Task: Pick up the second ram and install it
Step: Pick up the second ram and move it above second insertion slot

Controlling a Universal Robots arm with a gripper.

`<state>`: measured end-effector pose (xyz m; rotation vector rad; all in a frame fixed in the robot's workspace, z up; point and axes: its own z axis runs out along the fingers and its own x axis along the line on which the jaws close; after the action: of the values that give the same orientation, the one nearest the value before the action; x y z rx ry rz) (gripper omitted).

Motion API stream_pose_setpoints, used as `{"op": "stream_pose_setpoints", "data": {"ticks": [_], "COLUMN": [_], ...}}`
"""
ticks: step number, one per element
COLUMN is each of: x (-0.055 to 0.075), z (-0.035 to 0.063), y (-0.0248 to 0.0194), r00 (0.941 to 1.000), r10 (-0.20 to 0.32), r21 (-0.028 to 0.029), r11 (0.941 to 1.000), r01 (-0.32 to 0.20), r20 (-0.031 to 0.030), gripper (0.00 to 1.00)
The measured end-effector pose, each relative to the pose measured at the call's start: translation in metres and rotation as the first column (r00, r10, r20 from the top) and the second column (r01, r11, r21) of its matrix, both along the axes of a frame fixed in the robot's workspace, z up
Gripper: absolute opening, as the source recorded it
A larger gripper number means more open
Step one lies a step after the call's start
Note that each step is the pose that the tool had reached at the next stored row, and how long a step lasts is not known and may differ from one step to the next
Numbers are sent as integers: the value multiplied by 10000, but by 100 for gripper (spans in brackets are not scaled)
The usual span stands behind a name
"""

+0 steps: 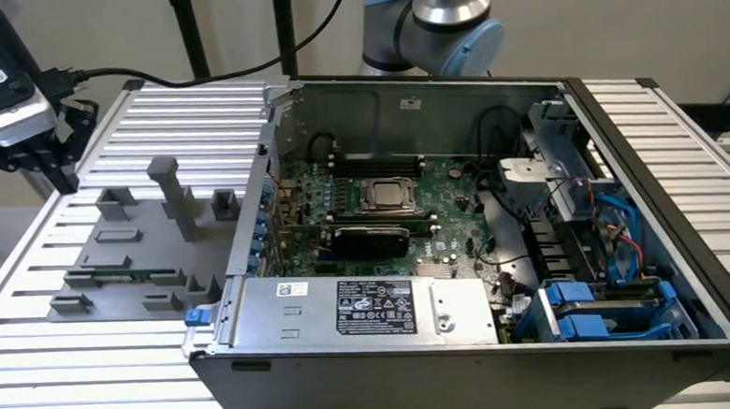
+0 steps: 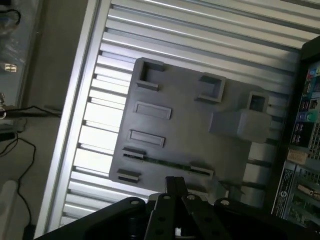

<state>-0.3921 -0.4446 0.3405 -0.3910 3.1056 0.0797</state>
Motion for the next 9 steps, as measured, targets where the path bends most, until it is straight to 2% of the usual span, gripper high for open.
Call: {"op": "stream_pose_setpoints", "data": {"ticks": [4, 9], "x": [0, 0], "z": [-22, -50], "y": [0, 0], "r00": [9973, 9866], "r10": [734, 1632], "r21": [0, 3], "r11": [9973, 9866], "r01": [-734, -1632], "r20": [-24, -51], "gripper": [11, 11]}}
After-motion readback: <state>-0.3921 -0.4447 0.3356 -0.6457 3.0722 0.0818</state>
